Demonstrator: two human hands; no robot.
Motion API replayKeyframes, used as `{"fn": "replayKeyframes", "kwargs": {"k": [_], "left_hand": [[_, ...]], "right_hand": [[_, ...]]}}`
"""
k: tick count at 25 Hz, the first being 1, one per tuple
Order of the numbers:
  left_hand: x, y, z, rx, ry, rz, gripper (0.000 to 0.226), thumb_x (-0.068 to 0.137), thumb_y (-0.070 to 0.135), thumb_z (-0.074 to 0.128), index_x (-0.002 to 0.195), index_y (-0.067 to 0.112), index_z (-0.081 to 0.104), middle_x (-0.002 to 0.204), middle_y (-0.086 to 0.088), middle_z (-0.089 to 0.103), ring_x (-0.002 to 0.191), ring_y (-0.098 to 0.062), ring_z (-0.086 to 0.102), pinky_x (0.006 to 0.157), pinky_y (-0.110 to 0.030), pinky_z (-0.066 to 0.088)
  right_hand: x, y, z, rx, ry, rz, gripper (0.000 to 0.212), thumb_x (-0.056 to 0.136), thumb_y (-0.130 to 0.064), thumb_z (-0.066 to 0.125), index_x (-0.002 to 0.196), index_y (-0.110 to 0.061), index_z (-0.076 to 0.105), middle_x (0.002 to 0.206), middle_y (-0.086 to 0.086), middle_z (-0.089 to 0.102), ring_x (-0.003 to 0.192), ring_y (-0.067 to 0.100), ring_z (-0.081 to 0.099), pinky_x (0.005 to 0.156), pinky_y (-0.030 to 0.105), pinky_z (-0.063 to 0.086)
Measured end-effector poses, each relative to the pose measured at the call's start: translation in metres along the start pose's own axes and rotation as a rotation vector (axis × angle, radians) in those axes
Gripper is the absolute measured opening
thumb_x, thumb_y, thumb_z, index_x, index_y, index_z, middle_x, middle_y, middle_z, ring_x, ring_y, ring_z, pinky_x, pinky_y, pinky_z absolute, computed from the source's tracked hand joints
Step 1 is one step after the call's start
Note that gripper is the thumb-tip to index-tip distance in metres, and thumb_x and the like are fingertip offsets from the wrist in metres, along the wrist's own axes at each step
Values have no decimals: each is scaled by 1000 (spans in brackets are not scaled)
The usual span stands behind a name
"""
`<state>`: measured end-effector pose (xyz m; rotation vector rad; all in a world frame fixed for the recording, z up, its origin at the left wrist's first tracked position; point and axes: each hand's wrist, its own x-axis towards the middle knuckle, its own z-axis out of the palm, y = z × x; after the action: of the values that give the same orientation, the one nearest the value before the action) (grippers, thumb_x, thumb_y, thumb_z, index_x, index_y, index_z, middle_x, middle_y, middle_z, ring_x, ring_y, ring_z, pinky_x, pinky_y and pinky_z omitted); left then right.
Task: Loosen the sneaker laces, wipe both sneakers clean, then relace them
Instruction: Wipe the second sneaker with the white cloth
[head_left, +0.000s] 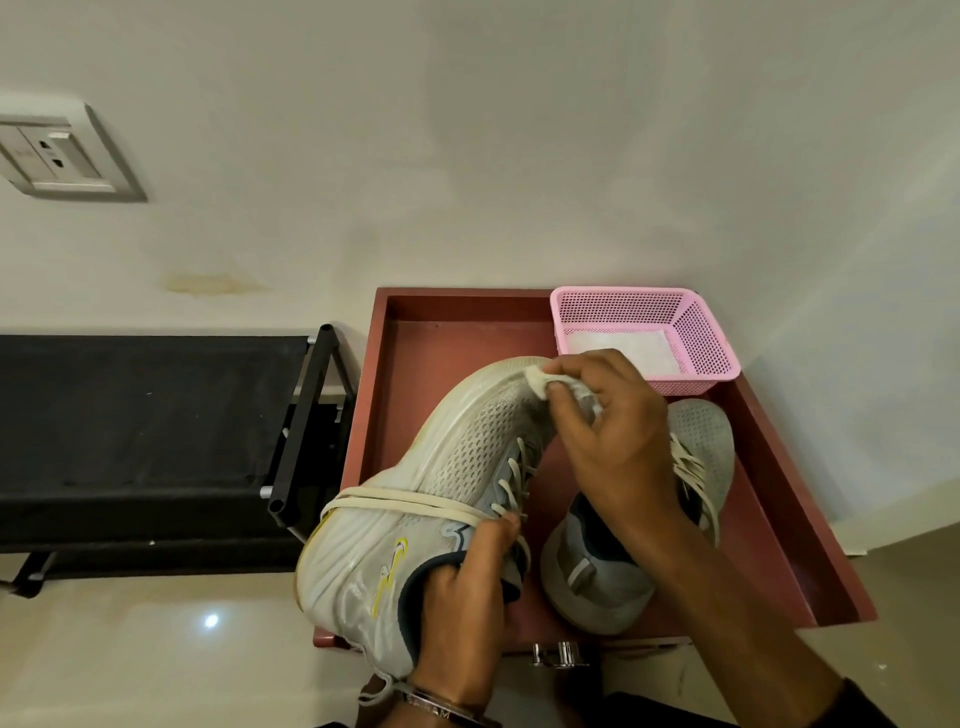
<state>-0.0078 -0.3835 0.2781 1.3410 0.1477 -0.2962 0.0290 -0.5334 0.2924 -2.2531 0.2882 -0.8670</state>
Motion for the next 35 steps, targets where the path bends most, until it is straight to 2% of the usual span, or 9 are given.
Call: {"fn": "replayKeyframes", "kwargs": {"k": [5,7,11,16,20,24,26,30,35], "left_hand": [[1,6,-3,84,-60,59,5,66,25,64,62,22,66,65,14,66,64,8,59,64,-5,44],[1,7,-4,105,-76,76,4,67,25,63,65,22,64,64,16,63,62,9,56,63,-4,43],[8,7,-6,110,-73,62,8,68,27,62,68,20,64,65,13,60,60,6,54,64,-8,43],[4,0,-5,157,-118,92,17,68,29,66,80,23,76,90,24,74,98,4,64,92,-14,45],[11,-6,-7,233,-88,-14,12,59,39,70,66,31,75,58,15,65,64,-6,60,80,-44,50],[10,-5,-4,300,-157,-20,16,59,38,67,54,23,68,48,12,59,47,-1,52,71,-36,48],[8,-5,-3,344,-185,28,16,61,33,65,51,23,61,52,14,60,51,4,55,73,-27,50],[12,-2,-8,218,-192,-7,16,53,42,72,63,29,73,64,14,68,66,-6,61,82,-41,49],[22,5,-14,11,-329,5,39,65,32,76,103,21,77,111,2,75,111,-16,67,100,-44,47]], "right_hand": [[12,18,-9,-58,81,35,18,89,-2,63,101,-12,71,98,-4,62,91,8,58,80,18,48],[10,20,-10,-66,110,70,20,89,0,63,101,-12,71,98,-6,61,91,5,56,82,25,51],[-4,0,1,21,-41,-94,19,90,0,63,102,-11,71,99,-2,64,93,7,59,81,15,47],[8,20,-8,-73,118,53,19,90,-1,62,104,-11,71,101,-1,64,92,3,55,82,25,50],[-11,-11,0,45,-88,-136,17,92,-2,63,105,-10,71,102,-1,64,95,9,61,82,19,49],[4,18,-4,-87,46,-18,18,90,-1,62,105,-9,70,101,3,64,92,13,60,79,15,46],[8,27,-7,-119,102,83,19,91,-2,61,107,-8,70,102,4,64,94,12,58,80,15,46],[2,18,-2,-116,63,64,18,91,-3,61,106,-9,70,103,-1,61,93,0,51,80,1,37],[3,20,-2,-144,-22,129,16,92,-7,60,102,-12,71,100,0,63,91,14,60,75,20,45]]}}
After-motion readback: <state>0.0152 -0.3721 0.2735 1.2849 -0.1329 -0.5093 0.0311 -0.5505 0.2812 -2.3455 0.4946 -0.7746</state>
